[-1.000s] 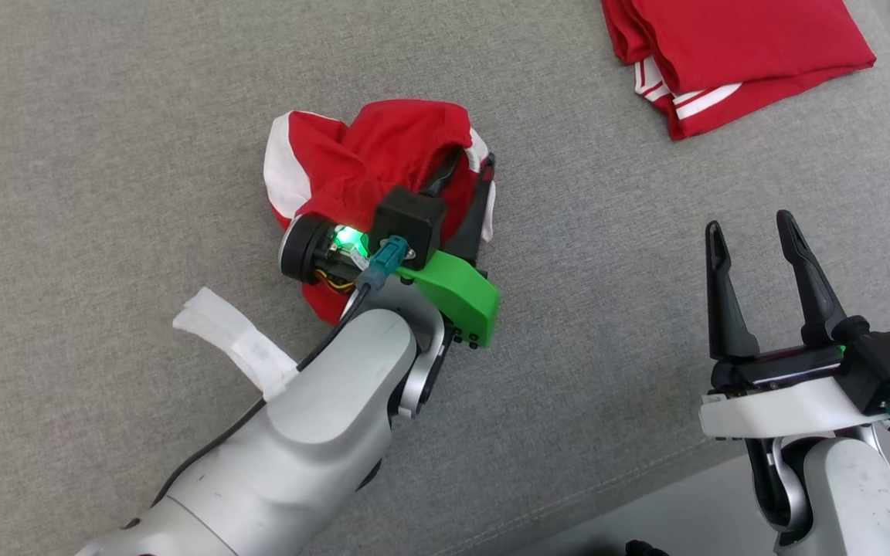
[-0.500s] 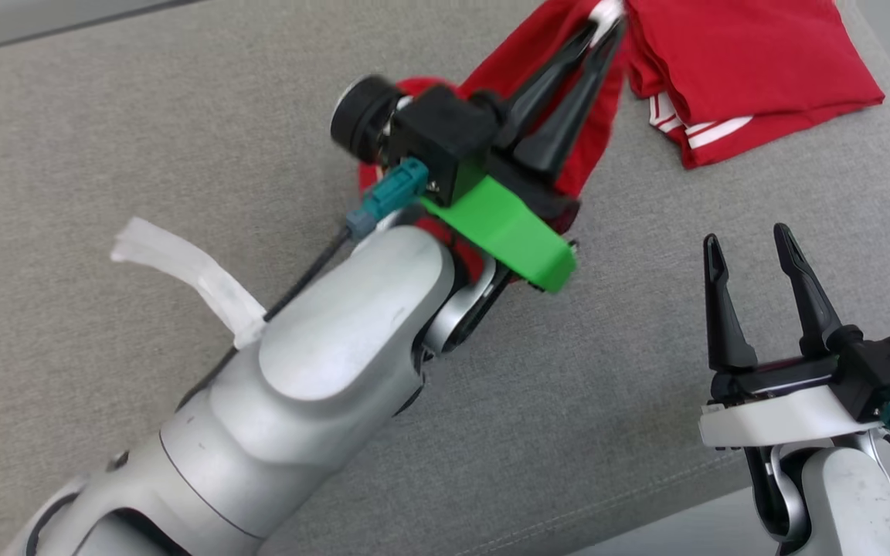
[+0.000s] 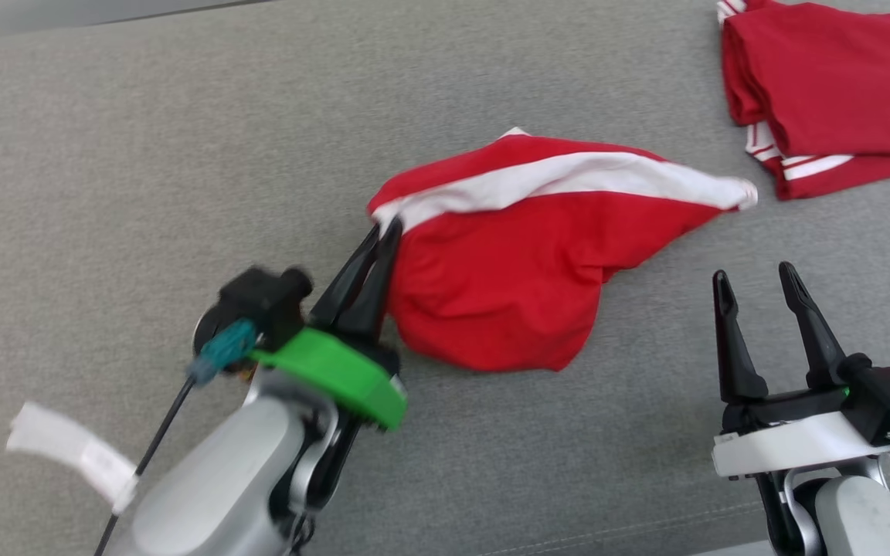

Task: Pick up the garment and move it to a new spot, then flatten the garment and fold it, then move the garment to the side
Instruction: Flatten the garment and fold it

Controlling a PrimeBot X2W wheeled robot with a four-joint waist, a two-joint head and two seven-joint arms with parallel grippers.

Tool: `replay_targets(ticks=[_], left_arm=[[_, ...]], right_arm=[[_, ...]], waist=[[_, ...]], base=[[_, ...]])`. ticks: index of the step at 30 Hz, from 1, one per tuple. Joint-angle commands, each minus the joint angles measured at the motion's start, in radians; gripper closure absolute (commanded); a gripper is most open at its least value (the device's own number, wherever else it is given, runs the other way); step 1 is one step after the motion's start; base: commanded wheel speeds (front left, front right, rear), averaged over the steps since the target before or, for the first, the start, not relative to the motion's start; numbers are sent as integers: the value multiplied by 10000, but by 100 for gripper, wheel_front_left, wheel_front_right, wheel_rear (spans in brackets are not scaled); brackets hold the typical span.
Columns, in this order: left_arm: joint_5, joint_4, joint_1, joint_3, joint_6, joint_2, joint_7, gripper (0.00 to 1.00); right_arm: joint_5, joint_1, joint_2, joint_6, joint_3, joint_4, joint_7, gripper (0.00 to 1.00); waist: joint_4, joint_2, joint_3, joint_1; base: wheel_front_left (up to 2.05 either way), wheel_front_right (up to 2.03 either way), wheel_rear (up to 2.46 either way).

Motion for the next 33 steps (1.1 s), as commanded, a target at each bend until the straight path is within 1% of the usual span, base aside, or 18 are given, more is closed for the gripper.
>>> replay_targets(ticks=[1,3,6,9,11,12,13,14,17,18,19,22,25,26,27,29,30,33], left_arm=[[-132,-87,475,129,72,247,-113,100],[-248,-159,1126,319,147,610,-204,100],[-308,-201,1775,576,79,1049,-288,100],[-304,-177,2100,760,-17,1289,-306,100],[-268,-111,2177,879,-85,1394,-332,100],[-246,-37,2211,936,-115,1432,-341,100],[-228,5,2217,953,-123,1445,-344,100],[-212,103,2219,979,-178,1446,-348,100],[-127,327,2134,971,-255,1493,-354,100],[-73,437,2048,951,-275,1507,-356,100],[-2,587,1869,909,-365,1450,-360,100],[83,788,1707,858,-448,1328,-366,100],[152,950,1565,847,-537,1196,-372,100],[164,1005,1540,846,-555,1145,-374,100],[187,1068,1522,846,-586,1094,-377,100],[242,1143,1502,859,-623,1024,-377,100],[255,1176,1493,875,-639,997,-361,100],[289,1270,1482,930,-690,967,-366,100]], right_arm=[[340,59,-124,-13,-13,99,3,0],[834,-65,-337,-13,-15,221,3,0],[1340,-408,-903,-13,197,425,3,0],[2019,-849,-1529,-13,539,734,3,0],[2811,-1221,-2068,-11,1127,1143,3,0],[3517,-1505,-2502,-11,1686,1519,3,0],[3991,-1667,-2681,-13,1961,1694,3,0],[5113,-2044,-3049,-11,2517,2037,135,0],[7219,-2913,-3802,-8,3373,2178,737,0],[8091,-3178,-4025,-6,3620,2162,1081,0],[9630,-3682,-4417,-6,3977,2014,1741,0],[11073,-4115,-4836,-6,4252,1881,2493,0],[11953,-4355,-5143,-6,4531,1733,3041,0],[12155,-4368,-5212,-6,4611,1735,3163,6],[12261,-4417,-5296,-6,4727,1686,3235,29],[12476,-4477,-5370,-6,4886,1663,3303,84],[12600,-4500,-5403,-6,4956,1659,3340,100],[12809,-4553,-5502,-6,5183,1607,3470,100]], waist=[[450,0,219,0],[608,0,262,0],[842,0,308,0],[1039,0,345,0],[1132,0,357,0],[1188,0,363,0],[1217,0,369,0],[1278,0,387,0],[1368,0,485,0],[1414,0,546,0],[1533,0,661,0],[1708,0,762,0],[1879,0,836,0],[1916,0,845,0],[1951,0,854,0],[1999,0,853,0],[2017,0,848,0],[2028,0,824,0]], base=[[0,0,0],[0,0,0],[0,0,0],[0,0,0],[0,0,0],[0,0,0],[0,0,0],[0,0,0],[0,0,0],[0,0,0],[0,0,0],[0,0,0],[0,0,0],[0,0,0],[0,0,0],[0,0,0],[0,0,0],[0,0,0]])
